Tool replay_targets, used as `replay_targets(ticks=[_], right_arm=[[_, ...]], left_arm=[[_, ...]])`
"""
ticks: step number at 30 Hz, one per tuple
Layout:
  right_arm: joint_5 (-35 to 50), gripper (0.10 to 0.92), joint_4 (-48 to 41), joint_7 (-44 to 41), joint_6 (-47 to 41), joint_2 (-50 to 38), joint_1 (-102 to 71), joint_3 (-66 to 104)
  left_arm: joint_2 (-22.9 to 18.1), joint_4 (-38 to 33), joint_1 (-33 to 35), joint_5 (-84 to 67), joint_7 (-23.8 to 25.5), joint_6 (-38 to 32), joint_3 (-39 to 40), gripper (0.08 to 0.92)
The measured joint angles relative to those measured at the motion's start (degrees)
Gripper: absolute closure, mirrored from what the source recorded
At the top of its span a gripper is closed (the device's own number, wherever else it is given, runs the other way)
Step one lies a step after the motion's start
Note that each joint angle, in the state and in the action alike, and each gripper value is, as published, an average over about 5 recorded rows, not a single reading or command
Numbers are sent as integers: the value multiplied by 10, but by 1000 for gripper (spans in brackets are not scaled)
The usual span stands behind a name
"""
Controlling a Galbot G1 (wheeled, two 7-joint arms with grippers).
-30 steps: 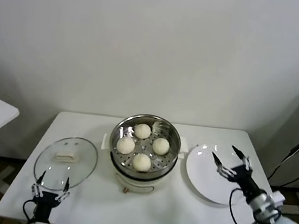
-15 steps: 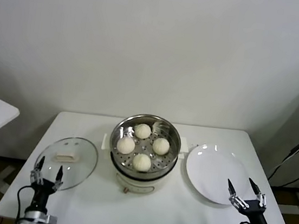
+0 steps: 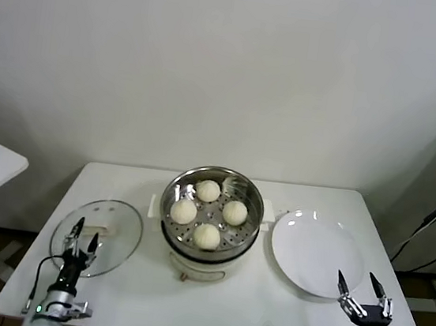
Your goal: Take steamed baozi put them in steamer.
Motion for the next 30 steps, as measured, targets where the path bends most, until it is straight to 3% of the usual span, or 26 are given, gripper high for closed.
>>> replay_targets(ticks=[14,30], right_arm=[[1,203,10,2,12,22,-15,3],[4,203,4,9,22,30,-13,2]], left_arm=[[20,67,-62,64,-11,1,1,199],[24,74,-67,100,-18,-6,-2,649]])
